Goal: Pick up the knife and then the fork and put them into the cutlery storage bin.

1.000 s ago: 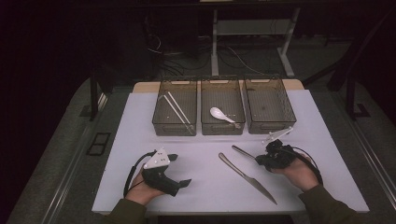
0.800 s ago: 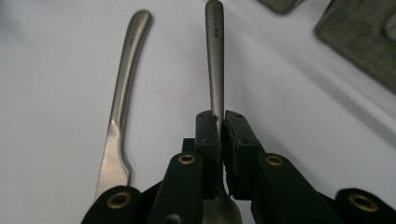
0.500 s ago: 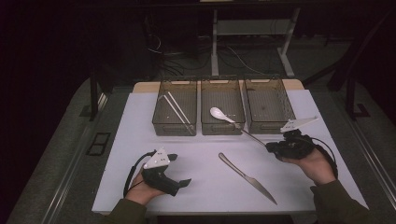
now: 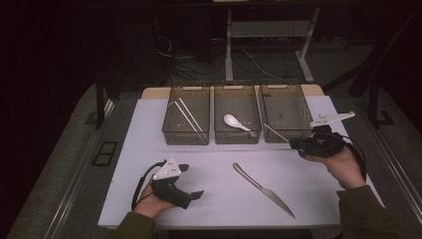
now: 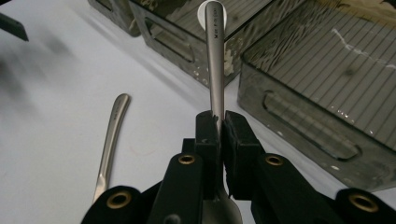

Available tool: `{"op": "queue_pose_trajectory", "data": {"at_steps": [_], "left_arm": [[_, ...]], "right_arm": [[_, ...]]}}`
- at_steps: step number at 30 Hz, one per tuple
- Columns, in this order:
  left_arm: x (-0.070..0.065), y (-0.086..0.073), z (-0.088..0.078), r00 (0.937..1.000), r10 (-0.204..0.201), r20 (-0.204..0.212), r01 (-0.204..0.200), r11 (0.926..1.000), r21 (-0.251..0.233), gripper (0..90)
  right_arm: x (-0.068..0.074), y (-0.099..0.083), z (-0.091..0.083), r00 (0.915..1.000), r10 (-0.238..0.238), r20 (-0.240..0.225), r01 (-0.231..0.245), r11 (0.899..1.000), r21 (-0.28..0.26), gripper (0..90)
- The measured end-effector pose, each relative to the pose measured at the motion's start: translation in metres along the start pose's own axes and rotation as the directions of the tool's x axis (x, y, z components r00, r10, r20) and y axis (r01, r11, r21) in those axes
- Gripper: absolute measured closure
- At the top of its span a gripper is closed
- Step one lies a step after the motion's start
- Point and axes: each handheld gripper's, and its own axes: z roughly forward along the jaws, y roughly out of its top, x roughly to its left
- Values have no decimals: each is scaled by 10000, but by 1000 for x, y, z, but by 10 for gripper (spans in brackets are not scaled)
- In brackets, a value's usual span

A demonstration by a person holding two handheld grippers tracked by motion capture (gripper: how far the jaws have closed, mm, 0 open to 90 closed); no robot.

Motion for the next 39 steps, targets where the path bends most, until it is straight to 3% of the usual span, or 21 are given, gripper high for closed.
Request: {"op": "queue_pose_trajectory", "data": {"at_steps": [16,30,39], "left_arm": [[0,0,0,10000,-63,7,63,9999,-155,0],[1,0,1,10000,-6,57,7,9999,-132,0],[13,2,4,9999,82,151,-80,9999,-142,0]], "right_arm": [[-36,21,5,9967,457,666,-431,9983,-399,845],[-71,51,24,9872,831,1358,-808,9965,-217,845],[-93,65,41,9820,936,1642,-952,9955,17,844]]}}
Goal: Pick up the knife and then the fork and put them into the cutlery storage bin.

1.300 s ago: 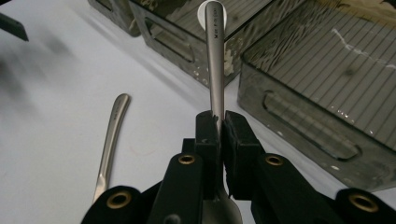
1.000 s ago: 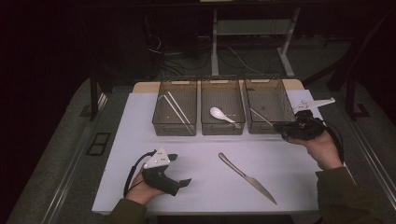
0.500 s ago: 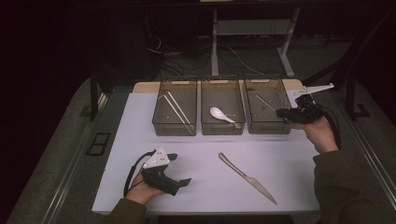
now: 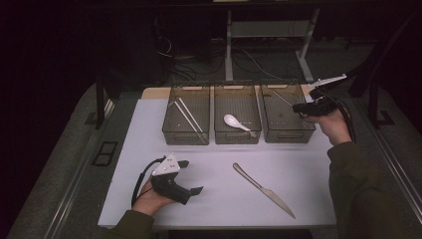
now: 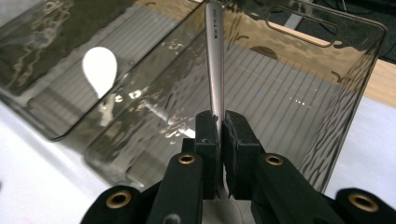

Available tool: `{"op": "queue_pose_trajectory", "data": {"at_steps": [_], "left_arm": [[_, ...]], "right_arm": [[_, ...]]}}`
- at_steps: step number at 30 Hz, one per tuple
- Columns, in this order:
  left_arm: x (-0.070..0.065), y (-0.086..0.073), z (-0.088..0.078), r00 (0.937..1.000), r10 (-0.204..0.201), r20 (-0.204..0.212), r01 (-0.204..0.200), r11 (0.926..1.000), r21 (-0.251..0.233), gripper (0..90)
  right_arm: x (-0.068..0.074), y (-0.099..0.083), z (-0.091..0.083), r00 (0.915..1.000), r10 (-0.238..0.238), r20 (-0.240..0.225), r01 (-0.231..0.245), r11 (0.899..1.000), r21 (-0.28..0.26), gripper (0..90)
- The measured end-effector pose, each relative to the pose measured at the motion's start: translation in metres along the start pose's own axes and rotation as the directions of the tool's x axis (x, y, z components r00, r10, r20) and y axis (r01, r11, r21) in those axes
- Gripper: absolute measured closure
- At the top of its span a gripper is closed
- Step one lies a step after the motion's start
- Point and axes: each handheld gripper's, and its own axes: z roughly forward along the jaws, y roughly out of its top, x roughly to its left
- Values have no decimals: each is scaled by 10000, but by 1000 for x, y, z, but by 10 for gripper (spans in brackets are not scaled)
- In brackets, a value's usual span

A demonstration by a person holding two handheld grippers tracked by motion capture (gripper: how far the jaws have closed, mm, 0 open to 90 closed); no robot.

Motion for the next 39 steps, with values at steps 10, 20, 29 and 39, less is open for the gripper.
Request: {"op": "queue_pose_trajectory", "data": {"at_steps": [10,20,29,39], "left_arm": [[-1,0,0,10000,60,61,-60,10000,8,0],[-2,0,-1,10000,38,82,-38,10000,-19,0],[-2,0,0,9999,105,90,-105,9999,-4,0],[-2,1,0,9999,103,79,-104,9999,18,0]], "right_arm": [[-16,2,26,9997,212,127,-217,9991,374,844],[-14,0,56,9995,129,295,-172,9884,1512,844],[-11,-4,67,9991,15,415,-108,9741,2259,843],[-14,-5,66,9985,410,351,-480,9721,2294,668]]}}
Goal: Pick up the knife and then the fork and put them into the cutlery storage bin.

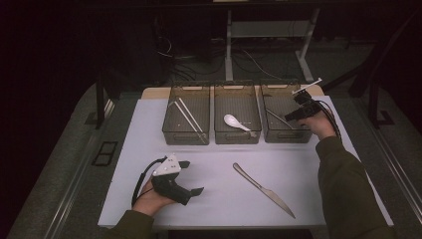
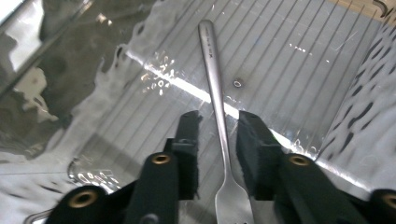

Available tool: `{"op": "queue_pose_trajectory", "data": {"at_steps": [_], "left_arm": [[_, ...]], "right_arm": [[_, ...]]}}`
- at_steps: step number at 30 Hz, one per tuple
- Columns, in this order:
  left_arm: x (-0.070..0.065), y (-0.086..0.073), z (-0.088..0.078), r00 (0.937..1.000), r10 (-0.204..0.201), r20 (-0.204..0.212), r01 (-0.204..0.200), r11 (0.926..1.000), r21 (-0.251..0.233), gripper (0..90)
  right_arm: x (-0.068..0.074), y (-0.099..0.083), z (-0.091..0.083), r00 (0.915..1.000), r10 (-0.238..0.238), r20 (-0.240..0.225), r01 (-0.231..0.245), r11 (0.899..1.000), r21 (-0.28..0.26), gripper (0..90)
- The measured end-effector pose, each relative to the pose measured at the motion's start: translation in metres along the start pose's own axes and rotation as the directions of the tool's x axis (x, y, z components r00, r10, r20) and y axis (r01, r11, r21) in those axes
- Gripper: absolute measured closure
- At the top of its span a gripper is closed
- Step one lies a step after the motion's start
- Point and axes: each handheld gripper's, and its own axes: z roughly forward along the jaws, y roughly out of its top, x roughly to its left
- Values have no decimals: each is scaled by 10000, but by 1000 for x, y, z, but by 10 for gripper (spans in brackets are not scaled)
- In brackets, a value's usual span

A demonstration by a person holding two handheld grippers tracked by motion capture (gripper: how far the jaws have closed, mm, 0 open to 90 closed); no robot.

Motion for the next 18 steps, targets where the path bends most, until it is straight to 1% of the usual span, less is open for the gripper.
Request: {"op": "queue_pose_trajectory", "data": {"at_steps": [2,4,6,9,12,14,16,18], "left_arm": [[0,0,0,10000,3,-4,-3,10000,14,0],[0,0,0,10000,4,-5,-4,10000,20,0],[0,0,0,10000,-1,-16,1,10000,27,0],[-1,0,1,10000,-21,-17,21,10000,0,0],[-1,0,1,10000,2,-11,-2,10000,46,0],[-2,0,1,10000,38,-17,-38,10000,68,0],[-2,0,0,10000,20,-28,-20,10000,37,0],[-3,0,0,10000,-11,-42,11,10000,17,0]], "right_arm": [[0,0,-2,9999,129,-34,-130,9998,-156,611],[-1,0,-4,9996,210,-200,-217,9993,-316,574],[0,0,-9,9994,236,-264,-251,9980,-585,528],[1,0,-16,9984,280,-489,-328,9945,-992,446],[4,-1,-25,9968,350,-725,-441,9907,-1287,402],[6,-3,-30,9947,353,-966,-502,9864,-1563,370],[9,-5,-36,9930,266,-1152,-481,9809,-1882,352],[12,-8,-41,9919,127,-1265,-387,9780,-2049,334]]}}
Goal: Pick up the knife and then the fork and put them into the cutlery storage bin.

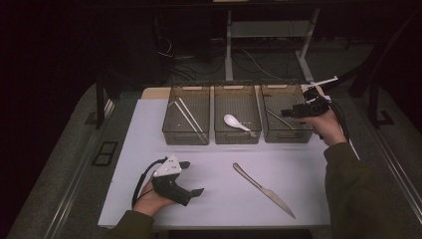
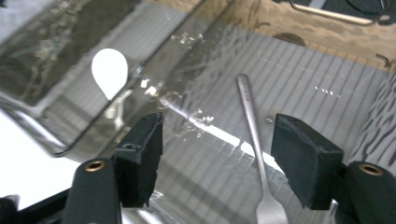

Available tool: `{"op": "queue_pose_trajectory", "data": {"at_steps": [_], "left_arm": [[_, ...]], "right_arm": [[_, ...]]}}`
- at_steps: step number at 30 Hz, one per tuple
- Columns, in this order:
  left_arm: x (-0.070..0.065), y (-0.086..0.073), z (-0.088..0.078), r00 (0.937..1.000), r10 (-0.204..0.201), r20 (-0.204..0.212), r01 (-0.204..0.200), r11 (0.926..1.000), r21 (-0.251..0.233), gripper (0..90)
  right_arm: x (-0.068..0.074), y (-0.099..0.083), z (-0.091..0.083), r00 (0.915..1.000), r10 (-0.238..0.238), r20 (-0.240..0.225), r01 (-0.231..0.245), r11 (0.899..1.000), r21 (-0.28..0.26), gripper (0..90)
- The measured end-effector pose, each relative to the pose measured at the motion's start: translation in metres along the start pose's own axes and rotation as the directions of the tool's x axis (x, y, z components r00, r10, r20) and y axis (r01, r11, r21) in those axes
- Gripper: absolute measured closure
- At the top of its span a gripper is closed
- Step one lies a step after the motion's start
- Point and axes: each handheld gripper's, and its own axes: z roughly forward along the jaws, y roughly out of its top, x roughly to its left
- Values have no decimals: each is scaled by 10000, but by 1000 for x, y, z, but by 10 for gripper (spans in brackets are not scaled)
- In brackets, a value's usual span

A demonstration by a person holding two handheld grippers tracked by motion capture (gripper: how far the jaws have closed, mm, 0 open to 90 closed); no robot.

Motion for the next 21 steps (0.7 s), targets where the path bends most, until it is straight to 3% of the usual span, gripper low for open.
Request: {"op": "queue_pose_trajectory", "data": {"at_steps": [7,21], "left_arm": [[0,0,0,10000,37,-25,-37,10000,18,0],[0,0,-1,10000,-41,-49,41,10000,9,0]], "right_arm": [[14,-13,-19,9981,-177,-586,117,9948,-1007,328],[45,-44,-47,9876,-1142,-1073,978,9843,-1471,320]]}}
